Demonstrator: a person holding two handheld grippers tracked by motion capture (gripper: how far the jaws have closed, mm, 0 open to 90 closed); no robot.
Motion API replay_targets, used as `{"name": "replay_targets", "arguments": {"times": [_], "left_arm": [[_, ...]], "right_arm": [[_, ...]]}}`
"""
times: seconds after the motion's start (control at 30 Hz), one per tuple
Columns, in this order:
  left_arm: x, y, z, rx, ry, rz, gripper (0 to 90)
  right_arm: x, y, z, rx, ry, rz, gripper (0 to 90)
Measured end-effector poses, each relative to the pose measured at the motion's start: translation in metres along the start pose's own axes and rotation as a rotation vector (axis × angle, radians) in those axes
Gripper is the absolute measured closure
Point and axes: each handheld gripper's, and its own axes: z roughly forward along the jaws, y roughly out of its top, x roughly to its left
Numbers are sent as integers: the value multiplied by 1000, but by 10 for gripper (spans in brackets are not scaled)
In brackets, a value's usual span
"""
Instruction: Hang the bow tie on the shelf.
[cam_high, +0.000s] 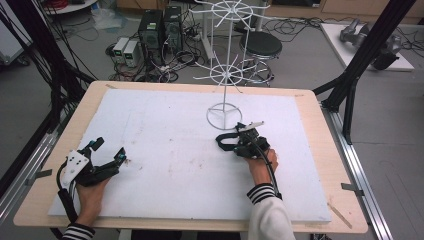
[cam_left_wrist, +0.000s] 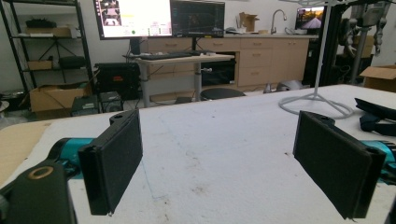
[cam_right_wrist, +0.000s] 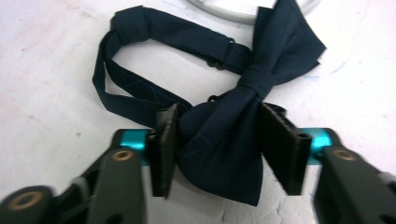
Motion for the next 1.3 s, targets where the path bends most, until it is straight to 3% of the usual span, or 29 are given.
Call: {"name": "replay_targets", "arguments": {"times": [0.17,0.43,0.53,0.7,1.3], "left_arm": [[0,0,0,0,0,0,160],[0,0,0,-2,0,-3,160],[0,0,0,-2,0,-3,160],[0,0,0,-2,0,-3,161],[0,0,0,-1,1,0,161]], "right_arm": [[-2,-1,-1,10,12,41,607],[-3,-1,-1,12,14,58,680],[-4,-1,-3,14,0,57,749],[-5,0,-6,9,-23,59,790],[-4,0,-40,-150,-2,51,795]]}}
